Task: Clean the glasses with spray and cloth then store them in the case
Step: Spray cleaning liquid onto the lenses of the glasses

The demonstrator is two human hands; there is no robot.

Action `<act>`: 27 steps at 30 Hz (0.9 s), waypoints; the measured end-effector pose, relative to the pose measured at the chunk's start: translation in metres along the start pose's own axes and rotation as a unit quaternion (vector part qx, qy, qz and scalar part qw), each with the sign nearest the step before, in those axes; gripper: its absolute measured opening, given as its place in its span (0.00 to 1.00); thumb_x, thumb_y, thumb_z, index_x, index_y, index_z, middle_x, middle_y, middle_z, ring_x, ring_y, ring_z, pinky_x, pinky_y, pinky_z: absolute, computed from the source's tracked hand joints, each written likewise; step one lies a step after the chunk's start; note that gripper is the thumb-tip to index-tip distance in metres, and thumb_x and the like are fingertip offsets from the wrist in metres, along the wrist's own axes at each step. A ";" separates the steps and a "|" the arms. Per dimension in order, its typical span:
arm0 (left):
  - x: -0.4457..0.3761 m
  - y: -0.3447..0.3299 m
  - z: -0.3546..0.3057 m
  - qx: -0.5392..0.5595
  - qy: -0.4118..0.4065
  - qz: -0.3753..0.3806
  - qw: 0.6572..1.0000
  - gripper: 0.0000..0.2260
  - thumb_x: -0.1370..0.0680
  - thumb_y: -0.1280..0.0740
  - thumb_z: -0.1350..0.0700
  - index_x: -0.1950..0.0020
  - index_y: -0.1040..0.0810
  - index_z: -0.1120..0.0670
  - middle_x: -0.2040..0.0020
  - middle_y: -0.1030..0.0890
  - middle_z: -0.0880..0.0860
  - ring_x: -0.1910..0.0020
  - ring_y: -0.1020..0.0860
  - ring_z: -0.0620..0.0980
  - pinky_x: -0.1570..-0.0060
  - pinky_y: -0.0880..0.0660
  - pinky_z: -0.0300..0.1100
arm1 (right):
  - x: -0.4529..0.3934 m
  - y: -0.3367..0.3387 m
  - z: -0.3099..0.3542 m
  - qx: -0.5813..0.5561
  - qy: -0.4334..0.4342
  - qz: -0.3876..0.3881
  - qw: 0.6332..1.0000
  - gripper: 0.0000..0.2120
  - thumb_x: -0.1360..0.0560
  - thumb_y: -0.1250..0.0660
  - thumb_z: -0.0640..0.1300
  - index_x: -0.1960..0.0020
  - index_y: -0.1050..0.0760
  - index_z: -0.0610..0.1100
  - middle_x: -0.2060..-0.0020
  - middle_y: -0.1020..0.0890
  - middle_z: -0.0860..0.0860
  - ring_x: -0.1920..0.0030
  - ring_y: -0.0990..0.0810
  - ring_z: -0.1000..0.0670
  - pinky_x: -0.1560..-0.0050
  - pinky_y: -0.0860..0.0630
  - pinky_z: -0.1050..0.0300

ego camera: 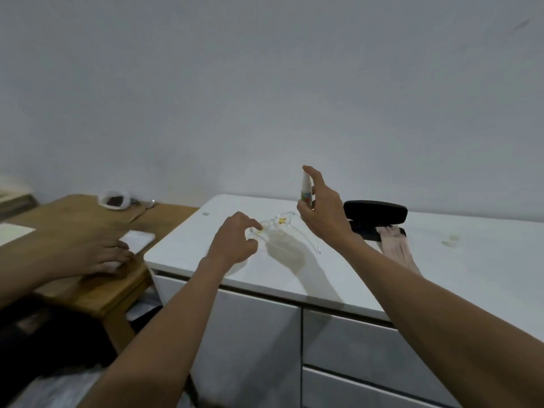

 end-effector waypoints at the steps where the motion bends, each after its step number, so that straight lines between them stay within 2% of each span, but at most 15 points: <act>1: 0.001 -0.002 0.004 -0.012 -0.004 0.002 1.000 0.16 0.30 0.30 0.63 0.44 0.16 0.51 0.43 0.21 0.52 0.42 0.22 0.53 0.41 0.25 0.48 | 0.000 -0.004 0.001 -0.002 -0.002 0.005 1.000 0.33 0.25 0.36 0.38 0.23 0.39 0.54 0.56 0.20 0.46 0.59 0.21 0.44 0.56 0.24 0.51; 5: 0.000 -0.010 0.009 -0.074 -0.039 -0.027 0.996 0.13 0.25 0.29 0.62 0.41 0.16 0.54 0.45 0.20 0.55 0.46 0.20 0.58 0.46 0.24 0.48 | -0.001 -0.016 0.002 -0.007 -0.010 0.018 1.000 0.33 0.25 0.36 0.37 0.23 0.39 0.55 0.54 0.20 0.44 0.59 0.20 0.42 0.53 0.20 0.44; 9: -0.003 -0.015 0.008 -0.113 -0.068 -0.074 0.988 0.14 0.24 0.28 0.63 0.39 0.18 0.58 0.43 0.20 0.59 0.46 0.21 0.60 0.50 0.22 0.50 | 0.000 -0.017 -0.003 -0.012 -0.023 0.019 0.999 0.33 0.25 0.37 0.37 0.23 0.39 0.54 0.55 0.20 0.45 0.59 0.20 0.42 0.52 0.20 0.42; 12: -0.007 -0.019 0.011 -0.108 -0.059 -0.081 0.989 0.13 0.23 0.29 0.64 0.39 0.18 0.58 0.41 0.20 0.59 0.45 0.20 0.61 0.48 0.22 0.52 | 0.000 -0.015 -0.009 -0.012 -0.032 0.020 0.999 0.33 0.25 0.37 0.37 0.23 0.39 0.55 0.55 0.20 0.44 0.59 0.19 0.42 0.52 0.20 0.42; 14: -0.008 -0.021 0.012 -0.100 -0.051 -0.095 0.989 0.11 0.23 0.31 0.64 0.41 0.17 0.59 0.45 0.17 0.60 0.49 0.19 0.62 0.50 0.21 0.52 | 0.000 -0.012 -0.013 -0.013 -0.040 0.021 0.999 0.33 0.25 0.37 0.37 0.23 0.39 0.55 0.56 0.19 0.44 0.60 0.18 0.41 0.52 0.19 0.42; 19: -0.010 -0.027 0.007 -0.100 -0.064 -0.158 0.980 0.08 0.24 0.32 0.66 0.46 0.17 0.60 0.57 0.17 0.61 0.62 0.19 0.65 0.62 0.21 0.53 | 0.001 -0.003 -0.025 -0.005 -0.053 0.016 0.998 0.33 0.25 0.37 0.38 0.24 0.39 0.57 0.57 0.19 0.44 0.61 0.17 0.42 0.52 0.19 0.42; 21: -0.012 -0.025 0.007 -0.073 -0.045 -0.191 0.978 0.07 0.25 0.31 0.68 0.48 0.17 0.61 0.59 0.16 0.62 0.63 0.19 0.64 0.63 0.21 0.53 | 0.002 0.003 -0.029 -0.005 -0.053 0.010 0.999 0.33 0.26 0.38 0.38 0.24 0.39 0.57 0.58 0.20 0.45 0.61 0.18 0.42 0.53 0.20 0.43; 23: -0.015 -0.022 0.012 -0.012 0.000 -0.216 0.976 0.06 0.25 0.30 0.67 0.50 0.16 0.62 0.57 0.15 0.61 0.59 0.18 0.63 0.58 0.21 0.51 | 0.003 0.008 -0.033 -0.008 -0.051 0.000 0.999 0.32 0.26 0.38 0.38 0.24 0.38 0.56 0.61 0.21 0.47 0.63 0.20 0.45 0.54 0.20 0.45; 27: -0.019 -0.016 0.021 0.130 0.103 -0.252 0.953 0.07 0.25 0.27 0.66 0.48 0.14 0.63 0.53 0.14 0.60 0.55 0.16 0.57 0.50 0.21 0.46 | 0.008 0.018 -0.036 -0.010 -0.030 -0.023 0.999 0.31 0.26 0.40 0.35 0.25 0.35 0.52 0.70 0.29 0.53 0.68 0.29 0.52 0.62 0.31 0.54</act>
Point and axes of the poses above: each hand's wrist, its own x-axis away from the middle knuckle, its own y-axis out of the back of the hand, z = x × y, the point moved 6 cm from there along -x, towards the middle knuckle
